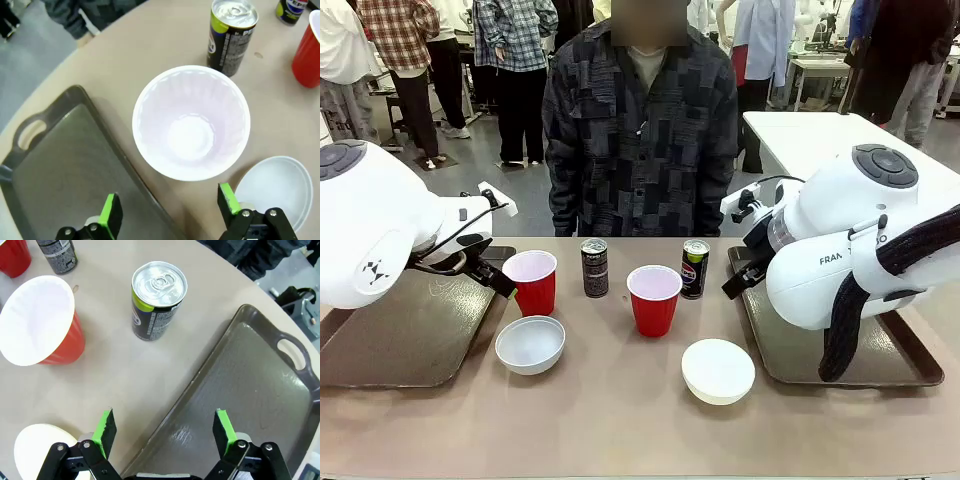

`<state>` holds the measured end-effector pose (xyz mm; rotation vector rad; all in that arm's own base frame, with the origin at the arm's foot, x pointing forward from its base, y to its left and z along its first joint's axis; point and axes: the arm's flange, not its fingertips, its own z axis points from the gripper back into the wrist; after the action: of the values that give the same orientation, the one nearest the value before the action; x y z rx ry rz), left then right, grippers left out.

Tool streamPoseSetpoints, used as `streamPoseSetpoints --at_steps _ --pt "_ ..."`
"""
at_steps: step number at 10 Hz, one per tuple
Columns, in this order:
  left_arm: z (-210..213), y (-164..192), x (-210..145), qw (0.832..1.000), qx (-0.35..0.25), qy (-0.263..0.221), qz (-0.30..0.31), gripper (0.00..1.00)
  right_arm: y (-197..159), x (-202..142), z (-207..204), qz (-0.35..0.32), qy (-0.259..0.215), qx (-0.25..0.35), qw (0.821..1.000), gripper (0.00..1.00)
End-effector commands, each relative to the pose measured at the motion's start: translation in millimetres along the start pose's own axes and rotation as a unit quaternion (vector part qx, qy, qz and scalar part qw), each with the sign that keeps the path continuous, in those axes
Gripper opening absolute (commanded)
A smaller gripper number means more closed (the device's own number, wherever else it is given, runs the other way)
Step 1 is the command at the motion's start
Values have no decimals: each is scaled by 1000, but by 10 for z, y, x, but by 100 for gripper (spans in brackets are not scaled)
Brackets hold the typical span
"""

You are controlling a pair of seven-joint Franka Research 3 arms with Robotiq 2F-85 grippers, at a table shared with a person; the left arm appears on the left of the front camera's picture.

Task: Prepare tableware on both trays.
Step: Pick up a Picnic Bowl from the table and place it on a Handle tray.

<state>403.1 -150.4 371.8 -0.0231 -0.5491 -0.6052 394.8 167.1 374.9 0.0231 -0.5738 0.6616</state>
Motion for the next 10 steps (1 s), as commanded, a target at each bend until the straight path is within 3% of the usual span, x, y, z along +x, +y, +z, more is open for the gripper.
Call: streamPoseSetpoints --at_steps 1,10 --pt "0 -1 0 1000 0 0 0 100 -2 -1 -1 0 0 0 1000 100" --pt "0 -1 0 1000 0 0 0 100 -2 -1 -1 0 0 0 1000 100"
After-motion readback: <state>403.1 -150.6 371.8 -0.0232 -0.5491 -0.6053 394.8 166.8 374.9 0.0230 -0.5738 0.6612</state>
